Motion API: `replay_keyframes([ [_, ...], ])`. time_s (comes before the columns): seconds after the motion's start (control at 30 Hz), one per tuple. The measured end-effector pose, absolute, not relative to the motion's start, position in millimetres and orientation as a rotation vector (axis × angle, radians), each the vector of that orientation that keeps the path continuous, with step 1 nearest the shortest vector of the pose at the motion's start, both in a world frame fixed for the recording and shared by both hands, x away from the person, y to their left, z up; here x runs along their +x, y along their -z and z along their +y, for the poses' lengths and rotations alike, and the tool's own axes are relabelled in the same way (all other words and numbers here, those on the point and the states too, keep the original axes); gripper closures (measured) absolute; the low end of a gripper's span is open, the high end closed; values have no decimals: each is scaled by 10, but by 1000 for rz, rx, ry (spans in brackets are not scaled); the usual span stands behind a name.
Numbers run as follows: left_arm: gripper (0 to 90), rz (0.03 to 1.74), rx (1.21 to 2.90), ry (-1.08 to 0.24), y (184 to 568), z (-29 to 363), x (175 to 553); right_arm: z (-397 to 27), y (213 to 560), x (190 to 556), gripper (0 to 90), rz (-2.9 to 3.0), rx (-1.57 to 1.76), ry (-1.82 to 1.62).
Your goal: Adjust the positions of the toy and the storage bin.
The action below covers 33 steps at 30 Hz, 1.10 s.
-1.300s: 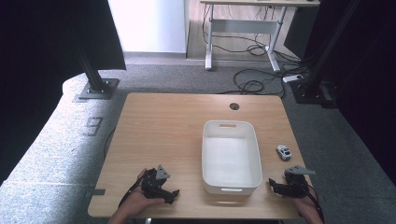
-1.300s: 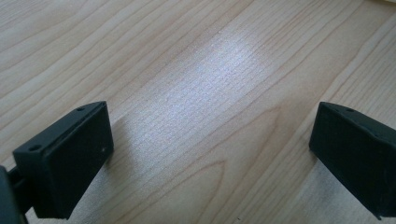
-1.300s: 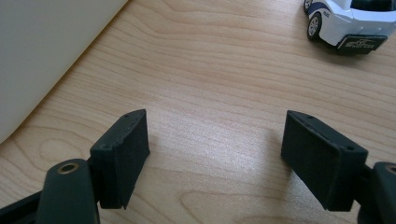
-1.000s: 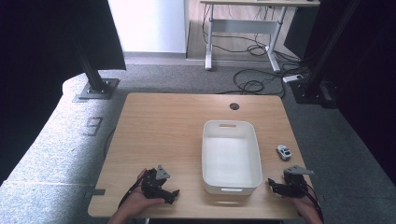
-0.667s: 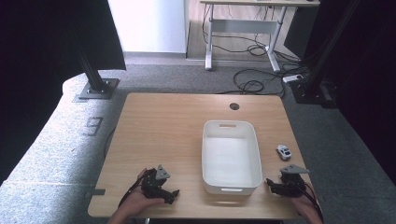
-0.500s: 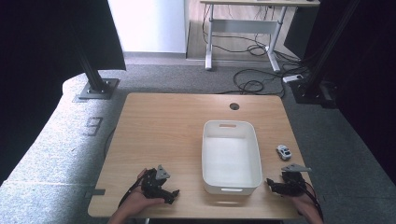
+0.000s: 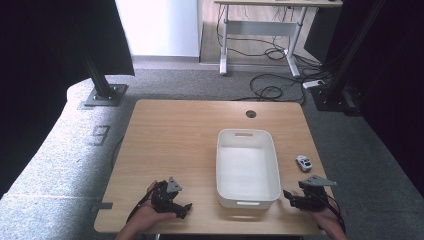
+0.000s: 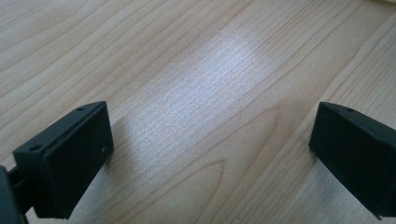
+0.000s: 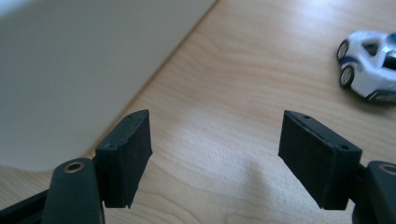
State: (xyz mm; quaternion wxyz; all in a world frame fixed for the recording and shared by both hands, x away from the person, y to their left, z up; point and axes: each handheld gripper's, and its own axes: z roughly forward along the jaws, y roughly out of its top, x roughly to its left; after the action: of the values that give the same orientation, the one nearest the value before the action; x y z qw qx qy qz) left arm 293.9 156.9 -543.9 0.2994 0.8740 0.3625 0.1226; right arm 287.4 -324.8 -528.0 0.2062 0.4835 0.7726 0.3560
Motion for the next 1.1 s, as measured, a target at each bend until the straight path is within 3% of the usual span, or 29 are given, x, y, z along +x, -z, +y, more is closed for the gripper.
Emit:
replay_keyframes([
  [0.33,0,956,2319,-324,5442,1571,2942,-3125,4971,2828,263,2037,1380,-1126],
  [1.1,0,951,2320,-324,5443,1571,2947,-2905,4708,2850,330,1955,1402,-1194],
])
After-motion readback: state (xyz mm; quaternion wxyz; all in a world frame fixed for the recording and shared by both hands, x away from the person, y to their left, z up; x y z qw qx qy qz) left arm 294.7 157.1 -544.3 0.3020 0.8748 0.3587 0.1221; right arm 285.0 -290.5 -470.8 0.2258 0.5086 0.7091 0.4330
